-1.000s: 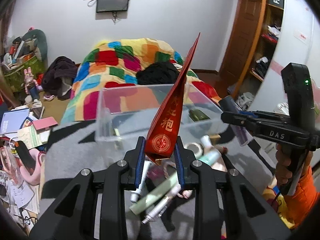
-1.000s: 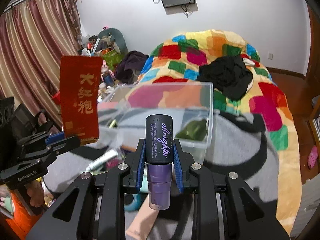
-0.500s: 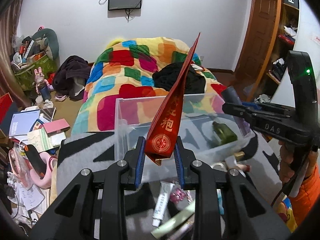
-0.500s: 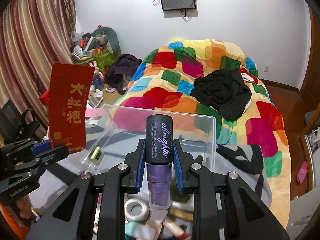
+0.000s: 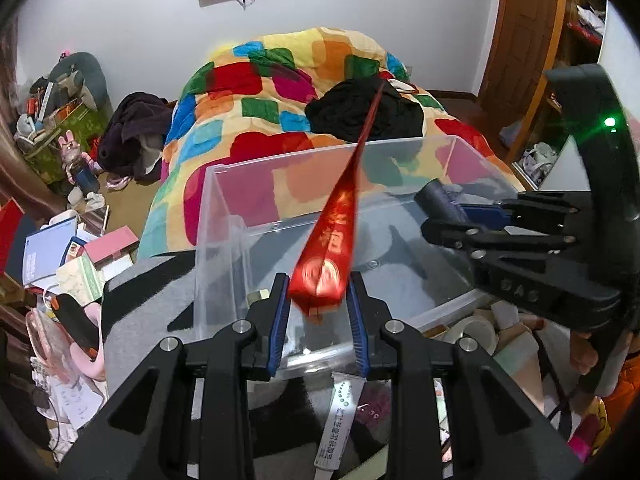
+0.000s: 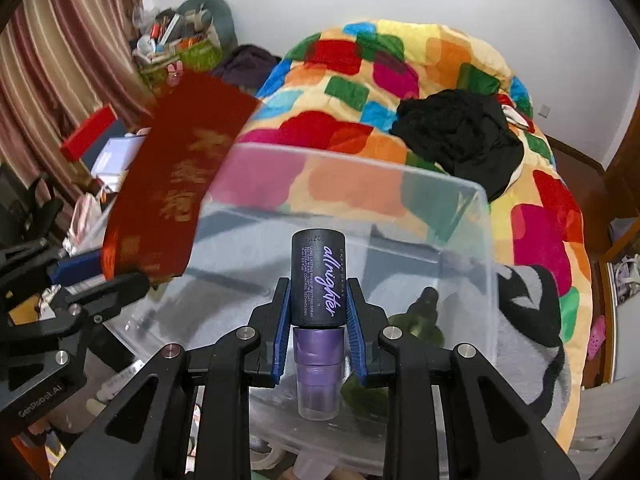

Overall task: Organize objects
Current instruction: 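Lower the purple bottle into the bin with the right tool while the left tool drops the red envelope in, then grasp the beige tube with the right tool while the left tool grasps the white pen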

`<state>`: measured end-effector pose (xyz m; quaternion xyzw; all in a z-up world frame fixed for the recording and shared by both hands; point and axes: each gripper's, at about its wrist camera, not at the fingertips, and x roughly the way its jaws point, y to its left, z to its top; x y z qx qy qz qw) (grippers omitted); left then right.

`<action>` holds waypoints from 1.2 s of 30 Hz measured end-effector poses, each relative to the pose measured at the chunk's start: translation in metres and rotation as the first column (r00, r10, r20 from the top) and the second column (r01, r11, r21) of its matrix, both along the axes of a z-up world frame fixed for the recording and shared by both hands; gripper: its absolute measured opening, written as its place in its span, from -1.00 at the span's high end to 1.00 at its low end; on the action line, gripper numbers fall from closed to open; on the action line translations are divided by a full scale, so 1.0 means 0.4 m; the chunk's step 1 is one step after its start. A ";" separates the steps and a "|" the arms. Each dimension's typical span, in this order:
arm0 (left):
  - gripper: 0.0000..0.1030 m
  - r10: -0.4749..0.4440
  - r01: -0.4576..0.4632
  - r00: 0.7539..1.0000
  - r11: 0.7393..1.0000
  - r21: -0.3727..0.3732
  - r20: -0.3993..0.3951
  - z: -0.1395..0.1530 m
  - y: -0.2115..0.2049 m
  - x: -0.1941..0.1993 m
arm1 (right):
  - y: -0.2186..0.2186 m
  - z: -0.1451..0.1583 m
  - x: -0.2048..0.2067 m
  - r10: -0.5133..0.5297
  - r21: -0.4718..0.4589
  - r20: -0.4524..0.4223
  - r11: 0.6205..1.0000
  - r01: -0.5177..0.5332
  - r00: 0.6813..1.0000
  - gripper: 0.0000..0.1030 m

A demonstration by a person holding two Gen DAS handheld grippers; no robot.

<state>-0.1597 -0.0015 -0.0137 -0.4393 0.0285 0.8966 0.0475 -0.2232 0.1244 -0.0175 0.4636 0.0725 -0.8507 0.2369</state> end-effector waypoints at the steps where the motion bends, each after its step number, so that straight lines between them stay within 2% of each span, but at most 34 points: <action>1: 0.46 -0.003 0.003 1.000 1.000 0.004 0.001 0.000 0.001 0.000 | -0.002 -0.004 -0.001 0.004 0.002 0.004 1.000 -0.004 1.000 0.55; 5: 0.46 -0.010 0.010 1.000 1.000 -0.010 -0.003 0.003 0.009 0.005 | -0.004 -0.009 -0.003 0.007 -0.006 0.018 1.000 -0.007 1.000 0.55; 9: 0.41 -0.008 0.008 1.000 1.000 0.010 -0.004 0.009 0.005 0.011 | 0.002 -0.007 0.001 0.002 -0.009 0.015 1.000 -0.002 1.000 0.55; 12: 0.13 -0.003 0.004 1.000 1.000 0.023 -0.016 0.017 0.002 0.023 | 0.006 0.002 0.009 0.000 -0.015 0.012 1.000 0.000 1.000 0.51; 14: -0.09 -0.002 0.003 1.000 1.000 0.030 -0.031 0.025 0.002 0.035 | 0.010 0.012 0.016 -0.005 -0.014 -0.004 1.000 0.005 1.000 0.34; 17: -0.15 -0.009 0.010 0.999 1.000 0.030 -0.050 0.037 0.006 0.053 | 0.019 0.037 0.035 -0.015 -0.022 -0.044 1.000 0.014 0.999 0.11; 26: -0.63 0.003 0.002 0.993 0.999 0.041 -0.118 0.090 0.000 0.123 | 0.071 0.112 0.114 -0.048 -0.072 -0.141 0.997 0.038 0.989 -0.29; 28: -0.73 0.009 -0.003 0.991 0.999 0.044 -0.132 0.098 -0.005 0.143 | 0.087 0.124 0.133 -0.058 -0.085 -0.152 0.995 0.045 0.987 -0.32; 36: -0.73 0.014 -0.008 0.993 0.999 0.053 -0.114 0.082 -0.020 0.206 | 0.149 0.124 0.211 -0.098 -0.108 -0.158 0.991 0.081 0.983 -0.37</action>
